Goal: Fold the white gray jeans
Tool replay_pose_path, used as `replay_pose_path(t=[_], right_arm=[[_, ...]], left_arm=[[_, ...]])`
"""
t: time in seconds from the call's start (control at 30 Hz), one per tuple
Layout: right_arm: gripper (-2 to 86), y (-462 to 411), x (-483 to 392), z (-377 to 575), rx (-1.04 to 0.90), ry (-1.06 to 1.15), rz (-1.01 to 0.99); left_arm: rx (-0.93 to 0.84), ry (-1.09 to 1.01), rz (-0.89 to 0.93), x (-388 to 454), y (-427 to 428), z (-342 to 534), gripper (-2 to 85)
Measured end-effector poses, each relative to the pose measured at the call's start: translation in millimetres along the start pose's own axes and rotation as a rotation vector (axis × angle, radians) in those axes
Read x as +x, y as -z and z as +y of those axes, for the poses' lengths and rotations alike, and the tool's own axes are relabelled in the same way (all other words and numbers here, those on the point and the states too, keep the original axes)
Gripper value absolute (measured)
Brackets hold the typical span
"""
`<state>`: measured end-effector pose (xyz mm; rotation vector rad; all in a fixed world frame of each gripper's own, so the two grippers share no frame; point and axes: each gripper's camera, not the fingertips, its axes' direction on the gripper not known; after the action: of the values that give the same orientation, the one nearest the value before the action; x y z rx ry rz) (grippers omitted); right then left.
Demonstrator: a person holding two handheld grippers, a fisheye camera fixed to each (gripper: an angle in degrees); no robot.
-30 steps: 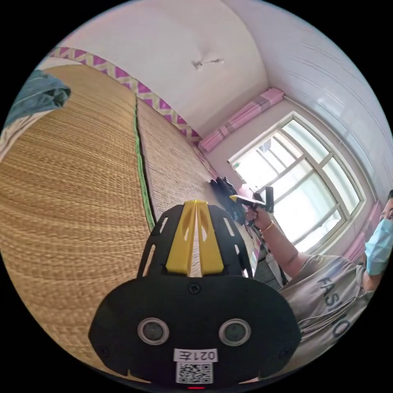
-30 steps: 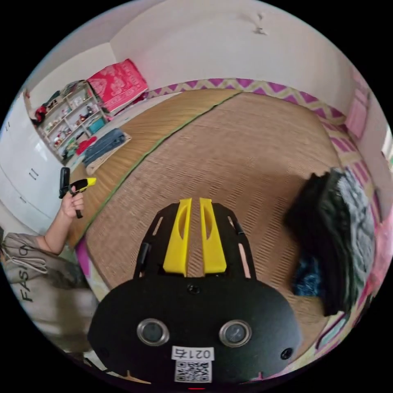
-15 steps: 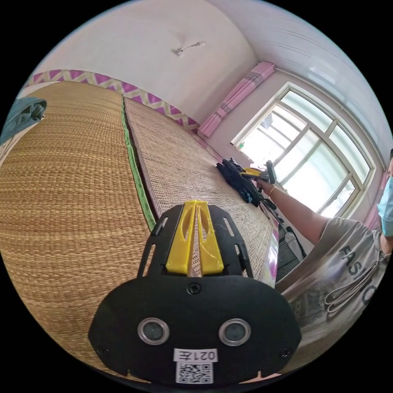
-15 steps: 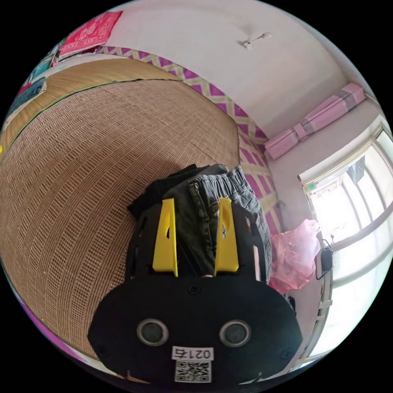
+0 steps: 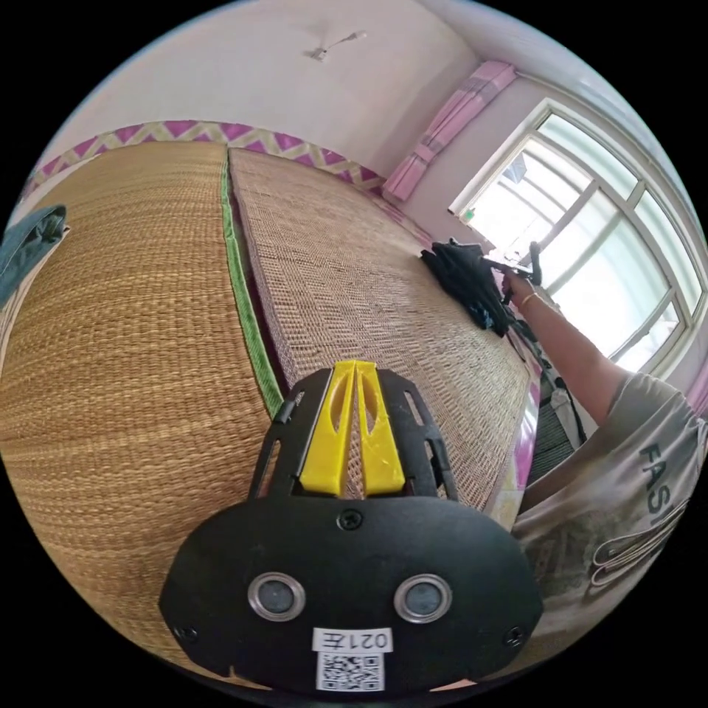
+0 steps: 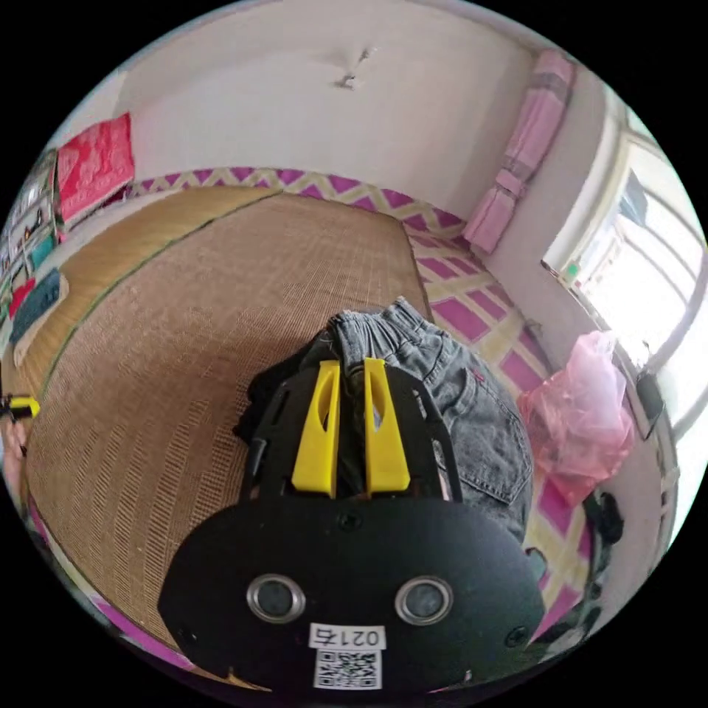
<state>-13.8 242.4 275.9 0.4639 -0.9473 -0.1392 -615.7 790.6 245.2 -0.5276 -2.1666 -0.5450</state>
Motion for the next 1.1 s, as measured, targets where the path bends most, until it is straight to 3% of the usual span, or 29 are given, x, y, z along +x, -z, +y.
replay_pose_path(t=[0.17, 0.33, 0.43, 0.57, 0.67, 0.9, 1.1], right_arm=[[4.9, 83.9, 72.5, -29.5, 0.102, -0.211, -0.055], [4.6, 194.1, 55.2, -92.5, 0.143, -0.081, -0.011], [4.5, 270.8, -9.8, -127.1, 0.217, 0.035, -0.051], [4.5, 354.0, -166.1, -151.1, 0.306, 0.222, -0.184], [4.3, 376.6, -311.2, -141.6, 0.333, 0.357, -0.345], [4.5, 351.8, -667.1, -86.7, 0.267, 0.576, -0.686], [5.4, 346.3, -796.8, -22.1, 0.139, 0.644, -0.863]], left_arm=[[-0.015, 0.005, 0.018, -21.7, 6.5, -9.8, -1.0], [-0.020, 0.010, 0.010, -42.9, 17.3, -11.6, -1.0], [0.016, 0.028, 0.007, -58.9, 34.1, -8.1, -1.0], [0.077, 0.160, 0.192, -88.5, 97.7, -6.0, -1.0], [0.143, 0.136, 0.254, -87.3, 170.0, 7.7, -1.0], [0.164, 0.154, 0.044, -114.9, 292.3, 92.2, -1.0], [0.182, 0.348, -0.037, -196.8, 363.6, 196.1, -1.0]])
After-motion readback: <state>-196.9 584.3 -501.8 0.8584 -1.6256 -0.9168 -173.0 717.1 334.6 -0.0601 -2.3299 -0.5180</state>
